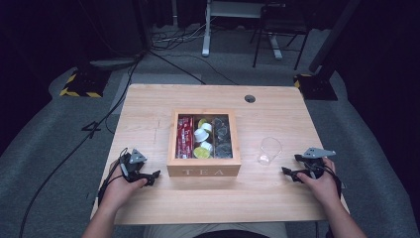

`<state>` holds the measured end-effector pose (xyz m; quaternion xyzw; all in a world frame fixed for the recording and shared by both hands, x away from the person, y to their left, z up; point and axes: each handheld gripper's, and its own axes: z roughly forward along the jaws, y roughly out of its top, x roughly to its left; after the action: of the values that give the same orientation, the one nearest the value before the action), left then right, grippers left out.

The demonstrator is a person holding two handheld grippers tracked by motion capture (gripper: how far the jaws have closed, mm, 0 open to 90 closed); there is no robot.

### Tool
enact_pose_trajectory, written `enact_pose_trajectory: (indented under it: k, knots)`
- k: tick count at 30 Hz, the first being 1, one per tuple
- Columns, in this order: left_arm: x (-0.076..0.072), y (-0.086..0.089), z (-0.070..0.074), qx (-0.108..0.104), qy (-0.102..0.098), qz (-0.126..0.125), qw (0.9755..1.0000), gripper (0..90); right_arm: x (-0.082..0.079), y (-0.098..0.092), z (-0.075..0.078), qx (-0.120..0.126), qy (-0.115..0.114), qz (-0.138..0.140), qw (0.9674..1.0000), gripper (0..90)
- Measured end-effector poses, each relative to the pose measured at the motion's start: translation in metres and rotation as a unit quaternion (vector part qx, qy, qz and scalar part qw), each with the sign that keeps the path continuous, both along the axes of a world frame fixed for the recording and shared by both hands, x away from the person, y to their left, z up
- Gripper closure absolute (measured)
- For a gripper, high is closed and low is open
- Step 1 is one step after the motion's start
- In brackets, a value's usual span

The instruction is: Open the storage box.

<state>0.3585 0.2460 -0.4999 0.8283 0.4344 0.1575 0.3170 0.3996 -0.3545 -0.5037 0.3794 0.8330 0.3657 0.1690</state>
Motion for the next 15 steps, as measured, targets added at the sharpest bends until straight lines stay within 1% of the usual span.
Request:
enact_pose_trajectory:
  k: [1,2,4,6,12,14,15]
  knots:
    - [0.0,0.0,0.001,0.001,0.001,-0.005,1.0,18.8,0.0,0.0,0.0,0.0,0.0,0.0,1.0,16.3]
    - [0.0,0.0,0.002,-0.001,0.004,-0.006,1.0,22.6,0.0,0.0,0.0,0.0,0.0,0.0,1.0,16.3]
    - [0.0,0.0,0.003,0.003,0.002,-0.007,1.0,25.5,0.0,0.0,0.0,0.0,0.0,0.0,1.0,16.3]
    - [-0.001,0.0,0.005,0.002,0.005,-0.008,1.0,27.2,0.0,0.0,0.0,0.0,0.0,0.0,1.0,16.3]
    - [-0.005,0.003,0.016,-0.018,0.006,-0.007,0.9998,29.9,0.0,0.0,0.0,0.0,0.0,0.0,1.0,16.3]
    - [-0.009,0.004,0.022,-0.026,0.01,-0.011,0.9996,30.5,0.0,0.0,0.0,0.0,0.0,0.0,1.0,16.3]
    - [-0.011,0.004,0.024,-0.03,0.008,-0.011,0.9995,30.9,0.0,0.0,0.0,0.0,0.0,0.0,1.0,16.2]
